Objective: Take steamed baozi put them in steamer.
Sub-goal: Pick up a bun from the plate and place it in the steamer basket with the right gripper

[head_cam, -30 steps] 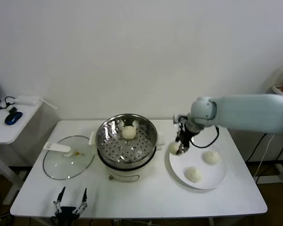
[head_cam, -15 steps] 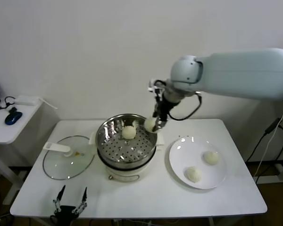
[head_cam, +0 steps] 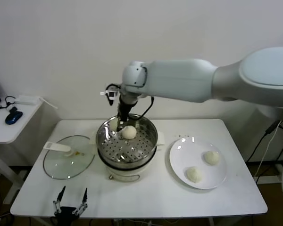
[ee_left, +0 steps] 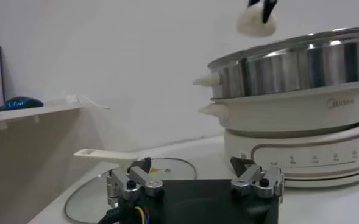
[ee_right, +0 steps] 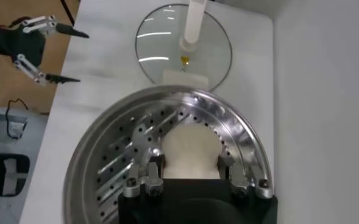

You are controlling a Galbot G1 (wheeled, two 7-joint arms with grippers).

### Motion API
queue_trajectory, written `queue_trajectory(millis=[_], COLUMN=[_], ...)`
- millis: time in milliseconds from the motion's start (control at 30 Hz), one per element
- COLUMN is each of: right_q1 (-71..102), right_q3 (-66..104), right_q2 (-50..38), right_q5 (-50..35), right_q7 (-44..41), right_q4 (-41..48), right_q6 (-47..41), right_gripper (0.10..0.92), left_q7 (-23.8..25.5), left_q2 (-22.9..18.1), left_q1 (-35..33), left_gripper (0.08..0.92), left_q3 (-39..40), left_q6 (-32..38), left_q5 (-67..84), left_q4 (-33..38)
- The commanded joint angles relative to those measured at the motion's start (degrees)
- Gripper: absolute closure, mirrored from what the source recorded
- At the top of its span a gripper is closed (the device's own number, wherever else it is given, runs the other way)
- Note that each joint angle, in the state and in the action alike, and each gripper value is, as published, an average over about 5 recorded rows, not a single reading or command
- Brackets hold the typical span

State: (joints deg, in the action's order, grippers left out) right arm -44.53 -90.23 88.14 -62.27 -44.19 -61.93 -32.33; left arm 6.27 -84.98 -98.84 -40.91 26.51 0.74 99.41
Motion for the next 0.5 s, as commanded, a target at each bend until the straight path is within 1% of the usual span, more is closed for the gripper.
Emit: queue_trajectory(millis=[33,500], right_q1=[10.8,11.4], right_q3=[2.2,0.8], right_q2=[6.8,6.1], right_q5=[4.0,6.1], right_q7=[0.2,0.4], right_q4=[8.3,8.2], right_q6=[-0.3,0.0], right_gripper=[0.440,0.436], left_q7=[0.0,0.1], left_q2=[-0.1,0.0], left_q1=[0.0,0.4], left_gripper=[0.177,0.177], left_q3=[-0.1,-0.1], left_q6=[0.0,0.1], left_q5=[0.0,-0.1], left_q4=[0.2,-0.5])
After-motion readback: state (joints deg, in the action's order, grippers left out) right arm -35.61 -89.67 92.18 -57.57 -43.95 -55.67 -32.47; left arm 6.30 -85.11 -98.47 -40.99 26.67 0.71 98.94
